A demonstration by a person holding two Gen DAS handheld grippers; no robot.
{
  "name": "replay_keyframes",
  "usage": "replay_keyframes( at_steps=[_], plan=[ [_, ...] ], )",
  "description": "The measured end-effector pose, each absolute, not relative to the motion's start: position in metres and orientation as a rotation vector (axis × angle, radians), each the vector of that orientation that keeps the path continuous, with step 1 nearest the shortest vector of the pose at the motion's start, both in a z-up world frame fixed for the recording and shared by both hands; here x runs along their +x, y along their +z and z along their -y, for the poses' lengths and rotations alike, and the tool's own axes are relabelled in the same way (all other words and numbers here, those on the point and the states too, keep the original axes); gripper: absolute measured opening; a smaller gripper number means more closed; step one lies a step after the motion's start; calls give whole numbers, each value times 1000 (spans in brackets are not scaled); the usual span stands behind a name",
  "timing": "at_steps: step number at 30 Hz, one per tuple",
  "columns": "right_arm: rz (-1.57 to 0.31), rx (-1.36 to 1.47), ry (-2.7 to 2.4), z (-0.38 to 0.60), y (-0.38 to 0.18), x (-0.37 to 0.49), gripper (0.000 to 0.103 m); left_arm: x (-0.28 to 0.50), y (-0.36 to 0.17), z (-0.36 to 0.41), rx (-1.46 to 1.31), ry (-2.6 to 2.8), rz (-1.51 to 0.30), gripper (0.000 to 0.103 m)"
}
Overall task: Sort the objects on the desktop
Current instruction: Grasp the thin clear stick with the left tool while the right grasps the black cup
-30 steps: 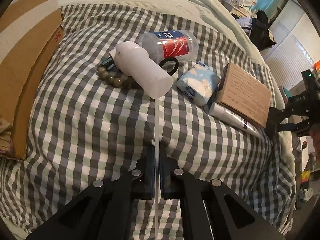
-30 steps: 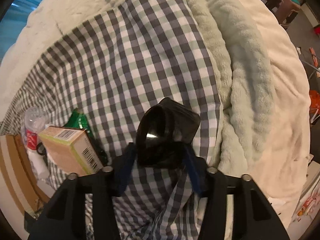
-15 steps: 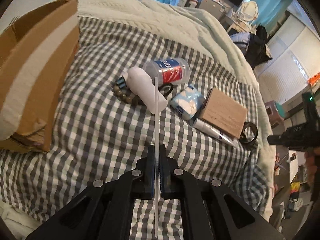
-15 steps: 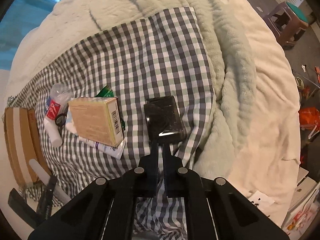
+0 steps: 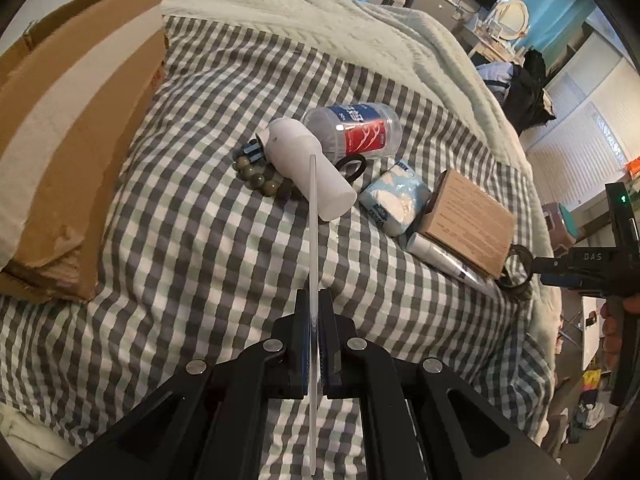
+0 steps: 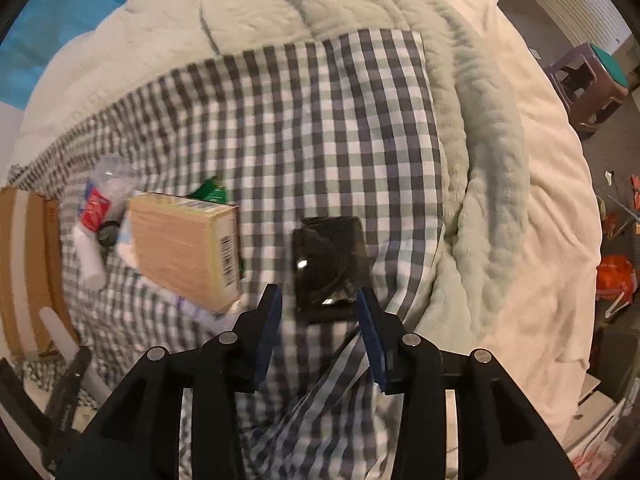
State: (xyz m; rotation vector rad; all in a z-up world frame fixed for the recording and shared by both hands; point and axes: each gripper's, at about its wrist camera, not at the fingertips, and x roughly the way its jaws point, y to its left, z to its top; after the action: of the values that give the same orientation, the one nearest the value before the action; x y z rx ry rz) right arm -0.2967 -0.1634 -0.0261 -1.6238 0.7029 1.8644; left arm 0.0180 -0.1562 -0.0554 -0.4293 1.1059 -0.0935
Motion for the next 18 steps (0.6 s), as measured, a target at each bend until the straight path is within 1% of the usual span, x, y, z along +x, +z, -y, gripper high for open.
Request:
replay_keyframes(
  at_steps=[2, 4, 8, 9, 10, 12, 13, 14, 15, 18],
  plan=[
    [-726, -1637, 1854, 155, -37, -299, 43, 24, -61, 159, -429, -95, -1118, 3],
    [-732, -1669, 1845, 151, -48, -302, 43, 29, -66, 162, -430, -97, -1127, 3],
    [-657, -1744, 1836, 148, -63, -312, 45, 36, -68, 165, -425, -109, -1132, 3],
    [-633, -1758, 1828, 148, -64, -314, 43, 37, -67, 165, -422, -110, -1131, 3],
    [-612, -1771, 1817, 148, -66, -315, 41, 38, -67, 165, -420, -108, -1129, 3],
    [-582, -1792, 1791, 147, -68, -316, 28, 39, -65, 163, -433, -107, -1127, 3],
    [-574, -1795, 1779, 145, -68, -315, 24, 39, -64, 162, -442, -108, -1126, 3],
    [-570, -1797, 1767, 144, -68, -313, 13, 39, -62, 161, -451, -107, -1124, 3],
    [-576, -1796, 1768, 142, -67, -311, 8, 38, -59, 160, -454, -108, -1119, 3],
    [-628, -1783, 1779, 140, -58, -304, 8, 34, -51, 159, -446, -113, -1107, 3]
  ],
)
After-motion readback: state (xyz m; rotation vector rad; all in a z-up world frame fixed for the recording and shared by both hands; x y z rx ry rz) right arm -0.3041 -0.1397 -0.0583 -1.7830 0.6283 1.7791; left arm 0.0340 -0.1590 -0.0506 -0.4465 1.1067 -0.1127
